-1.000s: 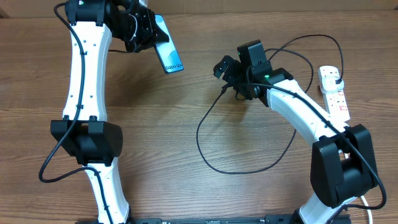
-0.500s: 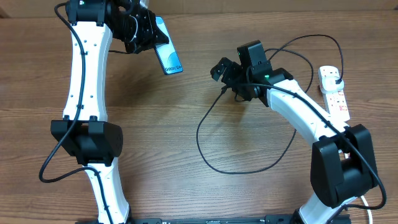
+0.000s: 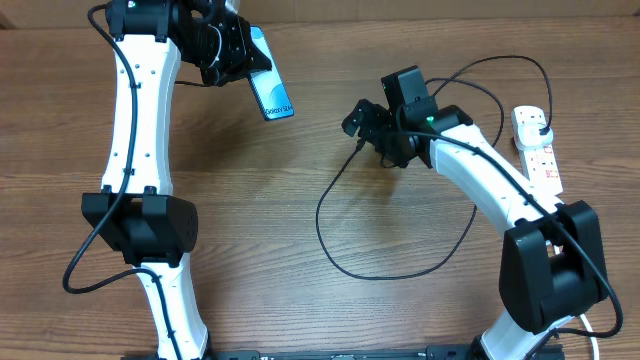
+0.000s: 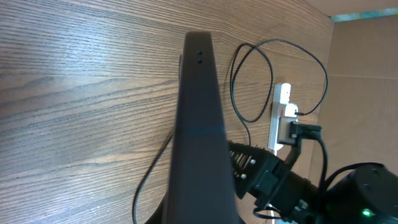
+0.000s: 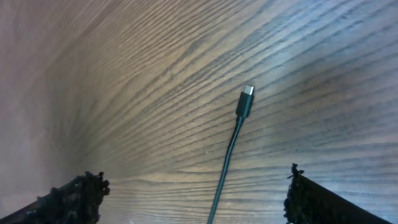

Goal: Plug charger to phone and switch on socket

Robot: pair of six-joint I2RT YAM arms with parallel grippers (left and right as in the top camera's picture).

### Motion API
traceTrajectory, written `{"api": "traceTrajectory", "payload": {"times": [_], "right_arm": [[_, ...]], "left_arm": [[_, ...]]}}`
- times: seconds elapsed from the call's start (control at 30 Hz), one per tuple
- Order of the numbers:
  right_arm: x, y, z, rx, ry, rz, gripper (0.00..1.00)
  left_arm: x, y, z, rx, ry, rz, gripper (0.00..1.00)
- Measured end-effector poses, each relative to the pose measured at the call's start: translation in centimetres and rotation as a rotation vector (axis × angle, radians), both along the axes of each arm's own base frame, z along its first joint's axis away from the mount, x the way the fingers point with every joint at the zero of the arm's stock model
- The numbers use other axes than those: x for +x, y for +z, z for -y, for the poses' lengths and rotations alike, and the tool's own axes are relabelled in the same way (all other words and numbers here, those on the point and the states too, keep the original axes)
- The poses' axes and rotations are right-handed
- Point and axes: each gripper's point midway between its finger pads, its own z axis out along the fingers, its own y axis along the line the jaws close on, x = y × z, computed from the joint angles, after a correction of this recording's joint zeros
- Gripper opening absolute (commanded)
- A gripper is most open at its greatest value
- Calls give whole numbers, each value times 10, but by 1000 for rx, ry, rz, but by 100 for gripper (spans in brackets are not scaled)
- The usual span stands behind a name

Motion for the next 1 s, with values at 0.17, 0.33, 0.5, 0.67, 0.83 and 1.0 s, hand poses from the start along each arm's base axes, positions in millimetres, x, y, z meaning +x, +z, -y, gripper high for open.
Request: {"api": "traceTrajectory", "payload": {"times": [0.17,0.33,0.5,0.67,0.83,1.0], "right_arm": [[8,13,5,-1,-56,8,84],[9,8,8,4,-114,-22,82],[8,-18,9,-8,-155,-87,71],[9,-45,7,-20,-184,-140,56],[8,-55,-1,-34,-177,-140,53],[6,-66,-13,-44,-165,-145,42]], "left_arm": [[0,0,0,0,0,0,4],[0,0,0,0,0,0,4],[0,0,0,0,0,0,4],[0,0,0,0,0,0,4],[0,0,0,0,0,0,4],[0,0,0,0,-1,0,4]]}}
